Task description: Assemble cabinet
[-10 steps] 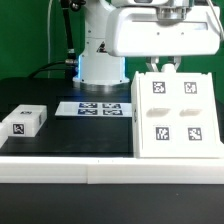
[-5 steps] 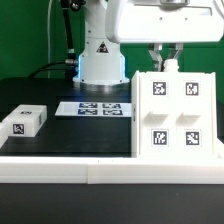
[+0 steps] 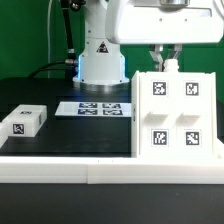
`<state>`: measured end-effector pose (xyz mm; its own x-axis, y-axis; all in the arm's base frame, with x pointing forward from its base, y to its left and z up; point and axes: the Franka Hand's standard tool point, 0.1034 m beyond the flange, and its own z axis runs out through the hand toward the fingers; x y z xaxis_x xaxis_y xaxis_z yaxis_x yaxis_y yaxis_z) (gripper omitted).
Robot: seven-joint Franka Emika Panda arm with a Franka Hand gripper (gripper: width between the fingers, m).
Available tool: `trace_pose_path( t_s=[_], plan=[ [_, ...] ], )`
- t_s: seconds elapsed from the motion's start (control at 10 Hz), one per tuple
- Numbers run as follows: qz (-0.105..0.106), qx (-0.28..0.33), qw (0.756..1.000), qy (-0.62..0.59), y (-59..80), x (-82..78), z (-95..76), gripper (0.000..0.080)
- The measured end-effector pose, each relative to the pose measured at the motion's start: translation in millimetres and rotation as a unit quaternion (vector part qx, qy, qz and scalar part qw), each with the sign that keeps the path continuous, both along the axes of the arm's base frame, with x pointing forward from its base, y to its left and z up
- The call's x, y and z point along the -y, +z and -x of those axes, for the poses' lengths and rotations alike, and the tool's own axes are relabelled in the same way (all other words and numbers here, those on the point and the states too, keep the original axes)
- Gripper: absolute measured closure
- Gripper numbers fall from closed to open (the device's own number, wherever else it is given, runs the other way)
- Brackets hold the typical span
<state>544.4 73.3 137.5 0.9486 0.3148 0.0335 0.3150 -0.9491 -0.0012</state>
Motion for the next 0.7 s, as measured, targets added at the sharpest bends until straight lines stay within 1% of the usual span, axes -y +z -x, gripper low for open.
trace_pose_path(
  t_s=[0.2, 0.3, 0.5, 0.6, 0.7],
  plan=[
    [0.000, 0.000, 1.000, 0.001, 4.4, -3.0, -13.0, 0.0798],
    [0.000, 0.001, 1.000, 0.001, 5.4, -3.2, -16.6, 0.0798],
    [0.000, 0.001, 1.000, 0.001, 4.8, -3.1, -16.3, 0.0798],
    [0.000, 0.001, 1.000, 0.001, 4.8, -3.1, -16.3, 0.0716],
    [0.000, 0.001, 1.000, 0.001, 4.8, -3.1, -16.3, 0.0566]
  ],
)
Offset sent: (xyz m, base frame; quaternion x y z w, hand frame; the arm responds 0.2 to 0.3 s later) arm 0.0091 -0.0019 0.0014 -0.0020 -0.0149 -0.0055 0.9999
